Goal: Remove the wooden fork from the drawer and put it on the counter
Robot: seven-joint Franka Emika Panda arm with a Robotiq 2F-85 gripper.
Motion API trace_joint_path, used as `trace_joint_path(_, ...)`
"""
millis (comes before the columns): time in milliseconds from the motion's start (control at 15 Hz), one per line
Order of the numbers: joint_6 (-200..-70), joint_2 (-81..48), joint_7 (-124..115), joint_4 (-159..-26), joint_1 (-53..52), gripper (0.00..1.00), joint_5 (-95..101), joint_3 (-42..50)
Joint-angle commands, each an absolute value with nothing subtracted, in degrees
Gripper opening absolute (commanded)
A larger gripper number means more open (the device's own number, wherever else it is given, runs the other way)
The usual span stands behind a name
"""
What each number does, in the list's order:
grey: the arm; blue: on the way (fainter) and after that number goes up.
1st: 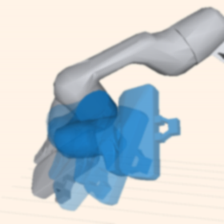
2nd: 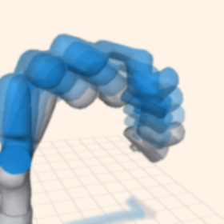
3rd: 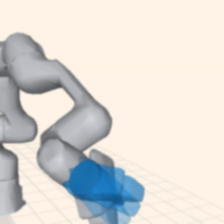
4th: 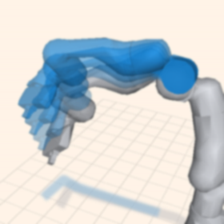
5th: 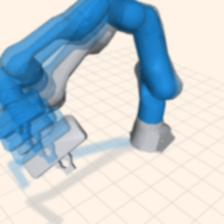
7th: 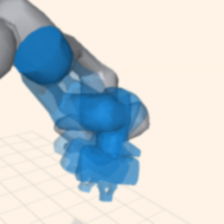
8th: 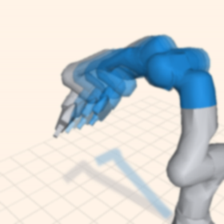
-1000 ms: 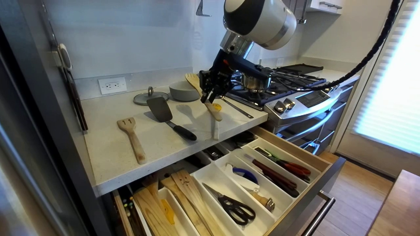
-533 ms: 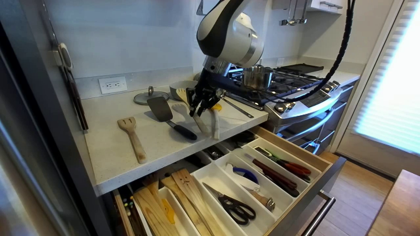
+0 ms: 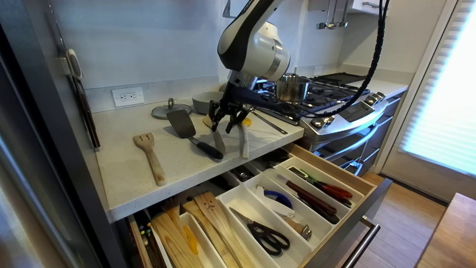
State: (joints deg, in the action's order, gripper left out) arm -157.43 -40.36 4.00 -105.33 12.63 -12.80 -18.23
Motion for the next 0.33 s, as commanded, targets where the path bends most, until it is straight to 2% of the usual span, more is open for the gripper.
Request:
trace_joint_path(0,-156.2,-32.0,15.9,-114.1,17.2,0.88,-16.2,-23.2)
trace_joint_path(67,-157.3,-29.0,19.4,-118.2,18.6,0.96,-17.3,-25.0)
trace_joint_path(133,-157.9,-27.1,23.7,-120.5,20.4,0.99,-19.0,-27.2)
trace_joint_path(200,-157.0,-33.6,17.9,-111.8,15.0,0.85,-17.6,-21.9)
trace_joint_path(267,-157.0,-31.2,20.8,-114.5,16.1,0.93,-18.9,-23.4)
